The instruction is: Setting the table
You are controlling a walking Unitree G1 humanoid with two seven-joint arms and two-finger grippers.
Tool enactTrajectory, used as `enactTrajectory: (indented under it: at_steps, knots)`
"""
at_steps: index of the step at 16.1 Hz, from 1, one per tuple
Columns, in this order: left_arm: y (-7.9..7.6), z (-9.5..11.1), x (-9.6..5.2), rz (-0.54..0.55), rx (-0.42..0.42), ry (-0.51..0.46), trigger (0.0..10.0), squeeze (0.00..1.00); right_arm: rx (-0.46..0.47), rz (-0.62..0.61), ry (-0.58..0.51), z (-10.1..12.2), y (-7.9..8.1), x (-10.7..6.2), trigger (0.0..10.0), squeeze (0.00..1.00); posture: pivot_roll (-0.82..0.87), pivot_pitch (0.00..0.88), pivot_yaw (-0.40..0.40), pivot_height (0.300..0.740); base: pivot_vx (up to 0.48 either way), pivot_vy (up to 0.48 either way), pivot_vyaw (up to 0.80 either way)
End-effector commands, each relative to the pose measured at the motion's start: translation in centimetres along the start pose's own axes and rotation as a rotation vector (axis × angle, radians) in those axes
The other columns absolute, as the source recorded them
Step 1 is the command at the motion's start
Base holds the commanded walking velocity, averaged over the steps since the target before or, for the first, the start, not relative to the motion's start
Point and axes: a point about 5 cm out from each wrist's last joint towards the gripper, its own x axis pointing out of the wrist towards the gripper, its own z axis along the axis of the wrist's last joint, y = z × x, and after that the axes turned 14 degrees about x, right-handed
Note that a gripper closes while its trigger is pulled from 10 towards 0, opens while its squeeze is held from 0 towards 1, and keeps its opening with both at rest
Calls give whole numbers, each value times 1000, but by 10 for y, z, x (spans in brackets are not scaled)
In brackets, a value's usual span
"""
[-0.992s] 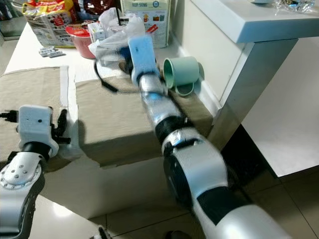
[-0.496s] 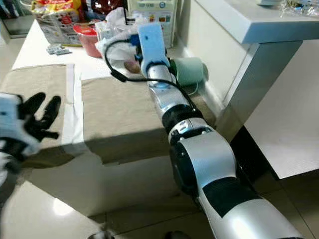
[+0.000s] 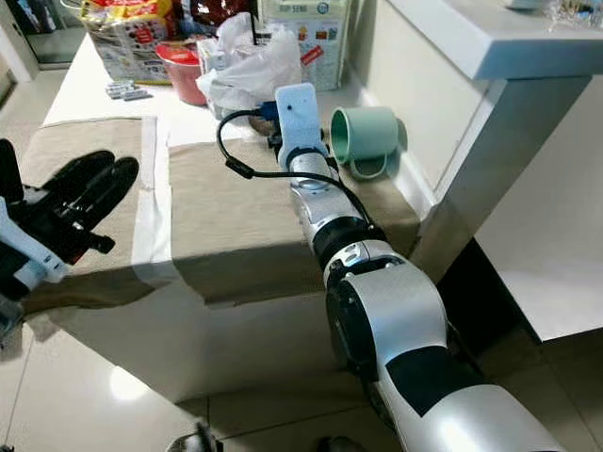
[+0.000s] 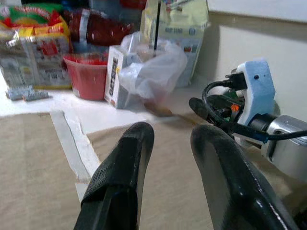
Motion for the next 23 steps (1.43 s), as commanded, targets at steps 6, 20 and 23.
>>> enactTrajectory:
  at_steps: [6, 20, 23]
  knots:
    - [0, 6, -5, -4, -18, 38, 10000, 0, 4, -81, 142, -41, -21, -10, 10000, 0, 335, 156, 24, 740, 0, 0, 0]
    - [4, 5, -3, -40, -64, 121, 10000, 0, 23, -128, 428, -127, -35, -48, 0, 0, 302, 177, 27, 740, 0, 0, 0]
    - [3, 2, -1, -56, -61, 146, 10000, 0, -6, -117, 464, -139, -36, -56, 0, 0, 266, 161, 25, 740, 0, 0, 0]
